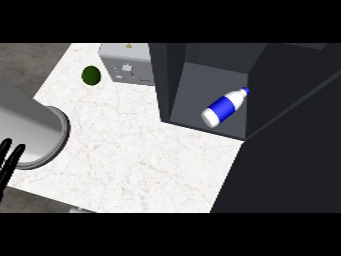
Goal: Pick up the bottled water, place it into the cabinet and close the cabinet
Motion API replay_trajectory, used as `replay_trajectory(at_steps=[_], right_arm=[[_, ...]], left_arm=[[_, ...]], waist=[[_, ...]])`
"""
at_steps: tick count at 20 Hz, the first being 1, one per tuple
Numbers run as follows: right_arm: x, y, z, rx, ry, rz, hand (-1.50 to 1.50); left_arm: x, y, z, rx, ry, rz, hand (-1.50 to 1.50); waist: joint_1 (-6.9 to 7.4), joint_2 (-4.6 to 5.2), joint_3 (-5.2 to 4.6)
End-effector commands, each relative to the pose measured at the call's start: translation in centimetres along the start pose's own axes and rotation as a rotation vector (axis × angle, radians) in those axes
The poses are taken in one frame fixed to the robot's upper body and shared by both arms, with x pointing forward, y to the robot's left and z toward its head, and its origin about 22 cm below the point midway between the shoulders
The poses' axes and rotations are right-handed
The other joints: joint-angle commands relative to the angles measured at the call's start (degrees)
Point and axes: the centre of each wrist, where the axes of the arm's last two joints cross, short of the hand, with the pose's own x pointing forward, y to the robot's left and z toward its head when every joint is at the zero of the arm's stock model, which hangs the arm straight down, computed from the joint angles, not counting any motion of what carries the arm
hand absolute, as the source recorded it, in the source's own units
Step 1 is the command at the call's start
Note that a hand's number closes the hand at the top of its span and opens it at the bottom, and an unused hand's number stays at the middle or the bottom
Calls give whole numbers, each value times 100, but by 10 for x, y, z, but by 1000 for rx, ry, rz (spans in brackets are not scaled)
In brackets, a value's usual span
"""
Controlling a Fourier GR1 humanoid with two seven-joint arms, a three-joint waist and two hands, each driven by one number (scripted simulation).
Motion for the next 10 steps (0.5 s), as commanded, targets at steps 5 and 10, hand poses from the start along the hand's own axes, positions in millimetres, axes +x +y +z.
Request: replay_trajectory(at_steps=[5,10], right_arm=[[13,2,-21,172,-22,78,150],[15,-5,-22,208,8,137,150]], left_arm=[[5,7,-3,-12,12,-13,-150],[9,12,-3,-7,9,-17,-150]], waist=[[27,9,-24],[31,-1,-46]])
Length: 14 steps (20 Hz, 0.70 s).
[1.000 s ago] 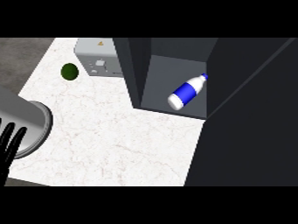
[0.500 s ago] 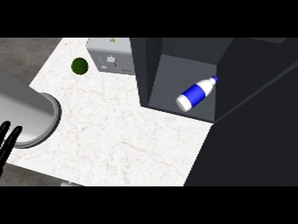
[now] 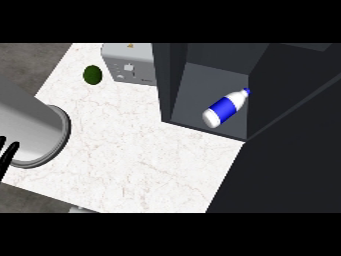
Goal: Pick up the bottled water, place it into the cabinet and close the cabinet
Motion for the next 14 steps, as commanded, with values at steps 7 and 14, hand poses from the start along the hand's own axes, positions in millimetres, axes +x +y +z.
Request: replay_trajectory(at_steps=[7,14], right_arm=[[8,0,-15,41,-22,28,150],[-2,9,-17,64,-52,-115,150]], left_arm=[[6,8,-1,-2,-5,-1,-150],[9,7,-7,-21,-28,3,-150]], waist=[[-8,56,-20],[114,199,-1]])
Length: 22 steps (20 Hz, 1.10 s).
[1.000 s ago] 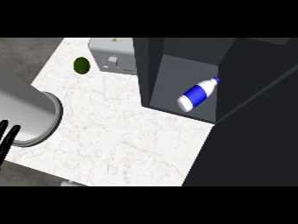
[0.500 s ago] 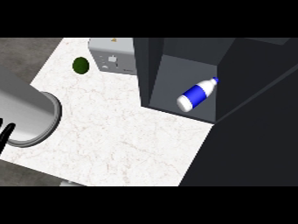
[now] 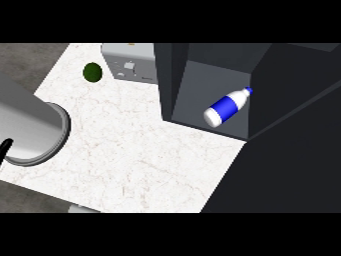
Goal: Pick up the bottled water, place it into the cabinet and close the cabinet
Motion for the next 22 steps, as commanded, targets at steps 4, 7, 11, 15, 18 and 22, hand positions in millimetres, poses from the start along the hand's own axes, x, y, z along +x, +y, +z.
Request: replay_trajectory(at_steps=[4,7,11,15,18,22], right_arm=[[-6,15,-17,46,-81,-181,150],[-9,11,-16,-9,-79,-189,150],[-12,3,-13,-76,-39,-159,150],[-11,-11,-14,-107,9,-44,150],[-12,-21,-17,-121,57,16,150],[-22,-34,-26,-138,130,39,150]], left_arm=[[2,1,-6,-18,-18,8,-150],[4,1,-6,-42,1,4,-150],[9,4,-12,-45,-20,-6,-150],[9,5,-12,-51,-17,-2,-150],[8,8,-10,-39,-5,-5,-150],[7,8,-12,-50,0,6,-150]], waist=[[179,206,34],[249,223,47],[199,233,49],[242,191,38],[247,159,36],[238,167,46]])
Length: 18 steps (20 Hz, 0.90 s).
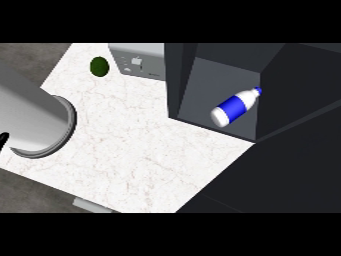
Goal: Pick up the bottled water, place it into the cabinet and close the cabinet
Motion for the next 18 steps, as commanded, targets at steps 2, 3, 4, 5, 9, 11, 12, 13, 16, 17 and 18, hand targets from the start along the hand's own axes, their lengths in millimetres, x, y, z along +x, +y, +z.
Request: replay_trajectory(at_steps=[2,3,4,5,9,11,12,13,16,17,18], right_arm=[[-14,-16,-20,-74,101,19,150],[-16,-19,-25,-87,94,12,150],[-18,-24,-30,-109,99,12,150],[-21,-27,-35,-98,131,14,150],[-30,-45,-56,-135,158,-13,150],[-34,-53,-71,-150,160,-33,150],[-38,-55,-79,-157,171,-42,150],[-36,-60,-85,-179,165,-44,150],[-34,-81,-104,-293,163,-34,150],[-33,-90,-110,-348,163,-44,150],[-31,-95,-121,-378,162,-57,150]], left_arm=[[0,2,-2,2,-3,5,-150],[-2,0,-2,-4,1,18,-150],[0,4,-1,0,5,0,-150],[-2,3,0,10,-5,12,-150],[-2,5,-3,1,2,13,-150],[-6,4,1,12,9,27,-150],[-3,6,0,6,8,19,-150],[-7,5,2,25,8,26,-150],[-8,6,2,28,6,28,-150],[-4,11,4,40,12,5,-150],[-5,12,7,45,15,12,-150]], waist=[[12,-15,20],[-6,-20,20],[20,-37,24],[-18,-65,25],[-39,-50,38],[-4,-73,51],[19,-78,55],[-75,-108,61],[-164,-145,74],[-159,-153,77],[-152,-181,80]])
